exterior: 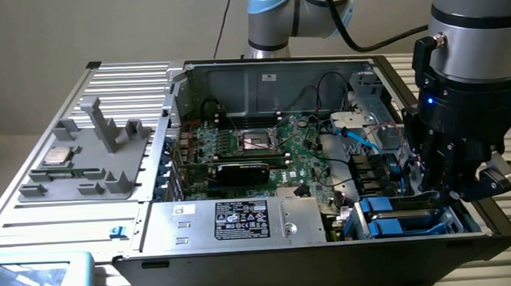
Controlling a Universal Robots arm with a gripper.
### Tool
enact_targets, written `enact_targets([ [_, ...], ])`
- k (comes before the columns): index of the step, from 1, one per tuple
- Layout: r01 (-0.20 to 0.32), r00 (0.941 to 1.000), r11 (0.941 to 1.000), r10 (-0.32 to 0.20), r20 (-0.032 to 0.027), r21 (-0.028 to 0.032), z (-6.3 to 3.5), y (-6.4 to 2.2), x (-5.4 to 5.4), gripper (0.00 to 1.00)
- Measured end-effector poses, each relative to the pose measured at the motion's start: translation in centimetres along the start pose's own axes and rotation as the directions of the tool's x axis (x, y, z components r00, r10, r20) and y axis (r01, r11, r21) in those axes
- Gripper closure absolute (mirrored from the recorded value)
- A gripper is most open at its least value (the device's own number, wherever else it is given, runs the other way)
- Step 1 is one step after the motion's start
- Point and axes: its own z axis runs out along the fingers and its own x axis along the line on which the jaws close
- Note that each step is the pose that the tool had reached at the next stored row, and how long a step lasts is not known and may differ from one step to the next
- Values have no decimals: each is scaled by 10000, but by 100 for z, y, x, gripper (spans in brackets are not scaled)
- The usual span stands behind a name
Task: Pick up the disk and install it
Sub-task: 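Insert the first disk wire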
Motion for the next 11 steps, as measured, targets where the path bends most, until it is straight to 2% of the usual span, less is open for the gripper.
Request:
enact_targets([
  [4, 16, 10000, 10000, -16, 66, 3, 9, -23, -108, 65],
  [7, 23, 10000, 10000, -23, 70, 3, 13, -31, -146, 65],
  [9, 120, 9999, 9999, -120, 43, -11, 13, -30, -146, 65],
  [11, 244, 9997, 9997, -244, -37, -45, 15, -30, -146, 65],
])
